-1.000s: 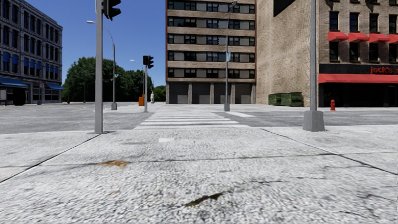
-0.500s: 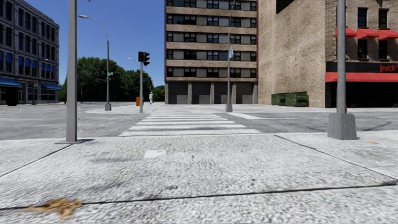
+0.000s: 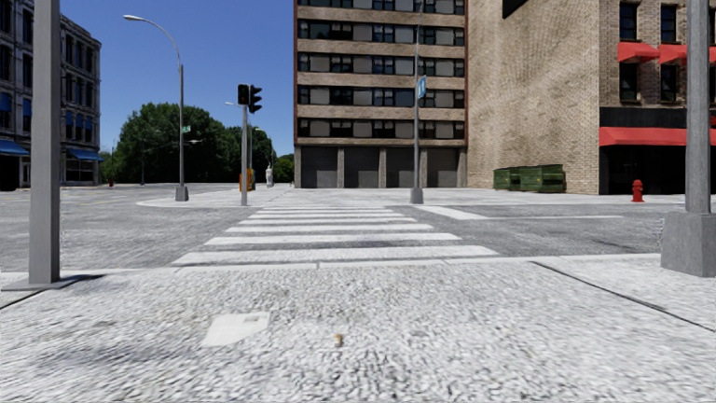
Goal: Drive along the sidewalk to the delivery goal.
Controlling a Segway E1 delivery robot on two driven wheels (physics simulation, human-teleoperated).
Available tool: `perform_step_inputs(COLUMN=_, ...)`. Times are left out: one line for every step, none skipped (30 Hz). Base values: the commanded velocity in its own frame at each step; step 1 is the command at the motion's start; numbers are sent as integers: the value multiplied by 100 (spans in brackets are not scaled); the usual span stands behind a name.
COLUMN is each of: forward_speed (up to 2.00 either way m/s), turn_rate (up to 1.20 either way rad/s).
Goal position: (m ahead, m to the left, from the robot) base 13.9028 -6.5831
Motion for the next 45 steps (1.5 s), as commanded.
perform_step_inputs(forward_speed=199, turn_rate=13)
perform_step_inputs(forward_speed=199, turn_rate=0)
perform_step_inputs(forward_speed=199, turn_rate=0)
perform_step_inputs(forward_speed=199, turn_rate=0)
perform_step_inputs(forward_speed=199, turn_rate=0)
perform_step_inputs(forward_speed=199, turn_rate=0)
perform_step_inputs(forward_speed=199, turn_rate=0)
perform_step_inputs(forward_speed=199, turn_rate=0)
perform_step_inputs(forward_speed=199, turn_rate=0)
perform_step_inputs(forward_speed=199, turn_rate=0)
perform_step_inputs(forward_speed=199, turn_rate=0)
perform_step_inputs(forward_speed=199, turn_rate=0)
perform_step_inputs(forward_speed=199, turn_rate=0)
perform_step_inputs(forward_speed=199, turn_rate=14)
perform_step_inputs(forward_speed=199, turn_rate=21)
perform_step_inputs(forward_speed=199, turn_rate=21)
perform_step_inputs(forward_speed=199, turn_rate=23)
perform_step_inputs(forward_speed=199, turn_rate=24)
perform_step_inputs(forward_speed=199, turn_rate=24)
perform_step_inputs(forward_speed=199, turn_rate=24)
perform_step_inputs(forward_speed=199, turn_rate=24)
perform_step_inputs(forward_speed=199, turn_rate=24)
perform_step_inputs(forward_speed=199, turn_rate=24)
perform_step_inputs(forward_speed=199, turn_rate=24)
perform_step_inputs(forward_speed=199, turn_rate=24)
perform_step_inputs(forward_speed=199, turn_rate=24)
perform_step_inputs(forward_speed=199, turn_rate=24)
perform_step_inputs(forward_speed=199, turn_rate=24)
perform_step_inputs(forward_speed=199, turn_rate=24)
perform_step_inputs(forward_speed=199, turn_rate=23)
perform_step_inputs(forward_speed=199, turn_rate=23)
perform_step_inputs(forward_speed=199, turn_rate=23)
perform_step_inputs(forward_speed=199, turn_rate=22)
perform_step_inputs(forward_speed=199, turn_rate=22)
perform_step_inputs(forward_speed=199, turn_rate=18)
perform_step_inputs(forward_speed=199, turn_rate=18)
perform_step_inputs(forward_speed=199, turn_rate=8)
perform_step_inputs(forward_speed=199, turn_rate=1)
perform_step_inputs(forward_speed=199, turn_rate=0)
perform_step_inputs(forward_speed=199, turn_rate=0)
perform_step_inputs(forward_speed=199, turn_rate=0)
perform_step_inputs(forward_speed=199, turn_rate=0)
perform_step_inputs(forward_speed=199, turn_rate=0)
perform_step_inputs(forward_speed=199, turn_rate=0)
perform_step_inputs(forward_speed=199, turn_rate=0)
